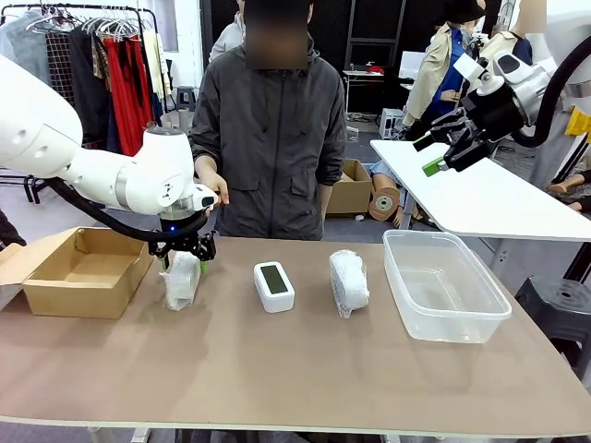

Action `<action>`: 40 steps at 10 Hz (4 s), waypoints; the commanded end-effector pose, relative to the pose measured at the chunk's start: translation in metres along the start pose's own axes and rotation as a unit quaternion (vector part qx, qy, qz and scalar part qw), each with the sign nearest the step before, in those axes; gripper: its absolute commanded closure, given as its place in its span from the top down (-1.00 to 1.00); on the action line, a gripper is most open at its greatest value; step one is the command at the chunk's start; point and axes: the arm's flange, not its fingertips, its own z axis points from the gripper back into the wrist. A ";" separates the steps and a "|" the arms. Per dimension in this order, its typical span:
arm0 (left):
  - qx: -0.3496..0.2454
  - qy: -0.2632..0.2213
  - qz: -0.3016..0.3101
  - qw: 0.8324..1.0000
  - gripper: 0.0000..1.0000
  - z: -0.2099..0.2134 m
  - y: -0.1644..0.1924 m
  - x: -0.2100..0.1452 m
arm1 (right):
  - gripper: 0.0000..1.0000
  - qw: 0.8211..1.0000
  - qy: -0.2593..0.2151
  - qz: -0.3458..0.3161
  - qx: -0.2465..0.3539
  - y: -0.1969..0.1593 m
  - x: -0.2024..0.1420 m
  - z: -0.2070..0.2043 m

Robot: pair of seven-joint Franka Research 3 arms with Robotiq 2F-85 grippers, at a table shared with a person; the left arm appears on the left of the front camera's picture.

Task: Separate and place wrapped and unwrapped clocks.
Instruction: Pick up the Digital clock indicated by the person, then if the picked Digital clock is wrapped, place it in the Package Box ; if not, place it in the Organizing box.

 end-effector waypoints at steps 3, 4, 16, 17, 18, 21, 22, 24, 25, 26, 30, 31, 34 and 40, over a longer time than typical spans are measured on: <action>0.013 0.002 -0.002 1.000 -0.20 -0.005 0.004 0.007 | 1.00 1.000 0.005 0.002 -0.001 0.000 0.000 0.001; 0.013 0.002 0.003 1.000 -0.60 -0.002 0.005 0.005 | 1.00 1.000 0.005 0.002 -0.001 0.000 0.000 0.001; 0.052 -0.055 0.050 0.996 -1.00 0.215 0.026 0.005 | 1.00 1.000 0.005 0.002 -0.001 0.000 0.000 0.001; 0.052 -0.073 0.049 0.995 -1.00 0.234 0.025 0.004 | 1.00 1.000 0.005 0.002 -0.001 0.000 0.000 0.001; 0.044 -0.090 0.055 0.993 -1.00 0.254 0.024 0.002 | 1.00 1.000 0.005 0.002 -0.001 0.000 0.000 0.001; 0.058 -0.116 0.060 0.990 -1.00 0.276 0.023 -0.009 | 1.00 1.000 0.005 0.002 -0.001 0.000 0.000 0.001; 0.048 -0.122 0.048 0.990 -1.00 0.273 0.024 -0.008 | 1.00 1.000 0.005 0.002 -0.001 0.000 0.000 0.001; 0.044 -0.108 0.050 0.992 -1.00 0.279 0.023 -0.003 | 1.00 1.000 0.005 0.002 -0.001 0.000 0.000 0.001; 0.044 -0.108 0.050 0.992 -1.00 0.279 0.023 -0.003 | 1.00 1.000 0.005 0.002 -0.001 0.000 0.000 0.001; 0.044 -0.108 0.050 0.992 -1.00 0.279 0.023 -0.003 | 1.00 1.000 0.005 0.002 -0.001 0.000 0.000 0.001; 0.044 -0.108 0.050 0.992 -1.00 0.279 0.023 -0.003 | 1.00 1.000 0.005 0.002 -0.001 0.000 0.000 0.001; 0.044 -0.108 0.050 0.992 -1.00 0.279 0.023 -0.003 | 1.00 1.000 0.005 0.002 -0.001 0.000 0.000 0.001; 0.044 -0.108 0.050 0.992 -1.00 0.279 0.023 -0.003 | 1.00 1.000 0.005 0.002 -0.001 0.000 0.000 0.001; 0.074 -0.127 0.001 0.989 -1.00 0.291 0.038 -0.011 | 1.00 1.000 0.005 0.002 -0.001 0.000 0.000 0.001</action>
